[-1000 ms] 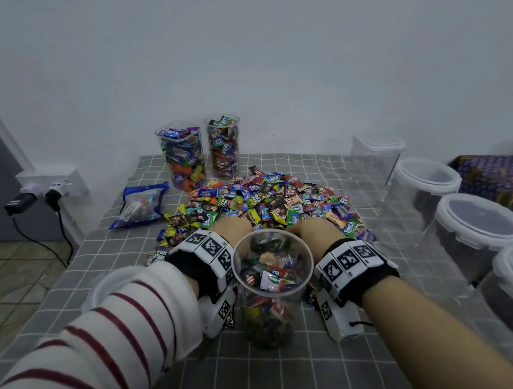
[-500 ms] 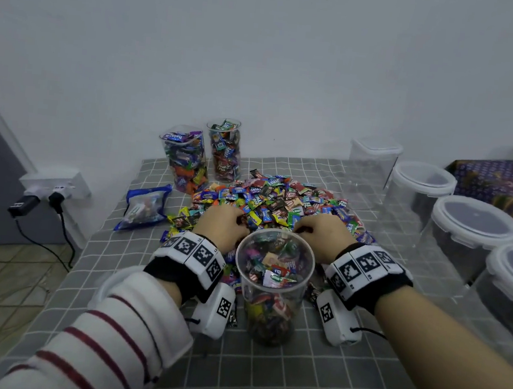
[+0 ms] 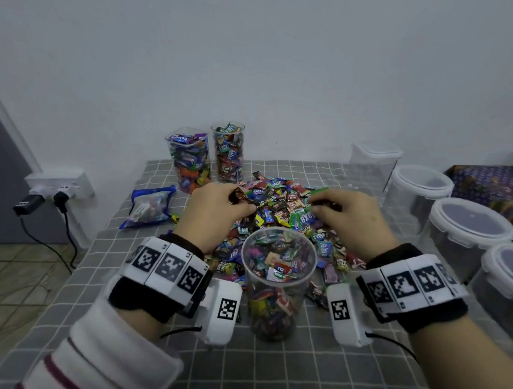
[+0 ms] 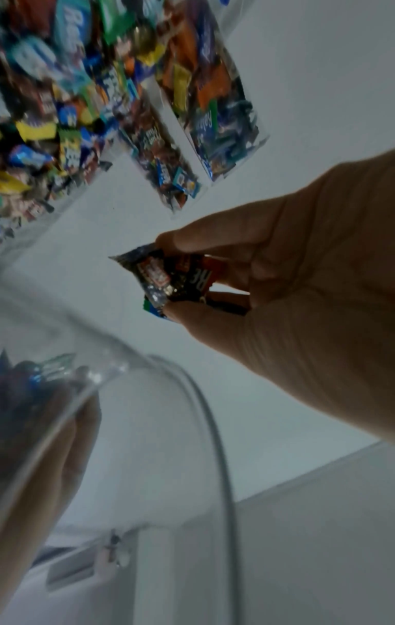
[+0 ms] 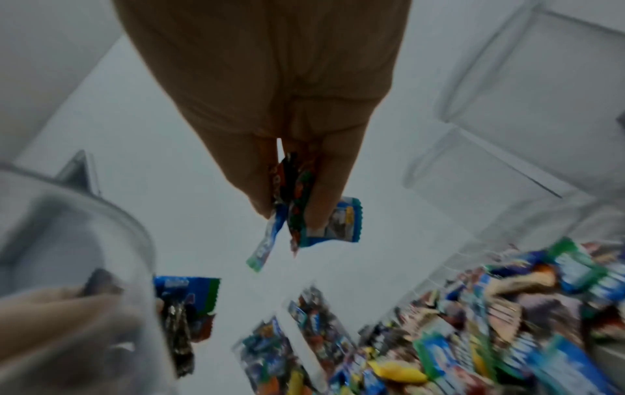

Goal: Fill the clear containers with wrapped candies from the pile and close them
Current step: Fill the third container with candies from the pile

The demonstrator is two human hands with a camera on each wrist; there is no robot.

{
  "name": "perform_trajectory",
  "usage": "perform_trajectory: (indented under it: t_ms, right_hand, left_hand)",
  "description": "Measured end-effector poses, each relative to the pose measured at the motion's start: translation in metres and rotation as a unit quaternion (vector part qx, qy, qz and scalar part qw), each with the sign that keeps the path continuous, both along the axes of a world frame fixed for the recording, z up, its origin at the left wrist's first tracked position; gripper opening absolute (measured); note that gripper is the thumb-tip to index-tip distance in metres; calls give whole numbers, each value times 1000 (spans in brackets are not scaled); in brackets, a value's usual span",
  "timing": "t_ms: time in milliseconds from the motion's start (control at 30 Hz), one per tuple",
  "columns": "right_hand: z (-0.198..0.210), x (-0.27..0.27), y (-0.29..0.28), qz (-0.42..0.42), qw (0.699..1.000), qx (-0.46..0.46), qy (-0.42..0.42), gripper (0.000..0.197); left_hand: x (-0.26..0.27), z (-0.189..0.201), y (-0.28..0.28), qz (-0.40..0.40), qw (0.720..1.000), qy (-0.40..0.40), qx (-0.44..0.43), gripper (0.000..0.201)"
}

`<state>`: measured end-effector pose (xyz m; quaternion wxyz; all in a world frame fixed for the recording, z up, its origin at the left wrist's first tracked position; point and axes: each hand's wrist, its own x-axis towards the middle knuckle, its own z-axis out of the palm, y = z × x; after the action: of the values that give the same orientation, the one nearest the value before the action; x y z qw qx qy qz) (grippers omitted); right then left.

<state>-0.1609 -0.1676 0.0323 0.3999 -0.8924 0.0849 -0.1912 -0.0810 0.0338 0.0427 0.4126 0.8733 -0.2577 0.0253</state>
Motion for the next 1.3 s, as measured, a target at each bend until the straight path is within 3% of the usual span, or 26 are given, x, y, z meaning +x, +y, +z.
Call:
perform_trajectory:
  t_ms: [367,633,833,967,1033,1200,1300]
  right_hand:
    - [27,-38,36,98,992,19,-73,19]
    - [12,-37,53,133,981,-121,-69,21]
    - [9,-38,55,151,979,-107,-80,29]
    - [3,-41,55,111,983,-75,-125,32]
    - [-5,-44,54,95,984,-36,-146,43]
    - [-26,-52,51,160,976,147,5,98]
    - [-37,-50,53,180,960,211,25,111]
  left_hand:
    - [-26,13,7,-16,998,9,-64,14]
    - [-31,15,11,-11,995,25,-98,4]
    - [-33,18,12,-24,992,27,-121,15]
    - [-35,19,11,-34,990,28,-133,13]
    - [-35,21,11,-46,988,33,-144,6]
    - [-42,25,8,-95,990,18,-106,15]
    - [-46,24,4,-137,987,38,-74,20]
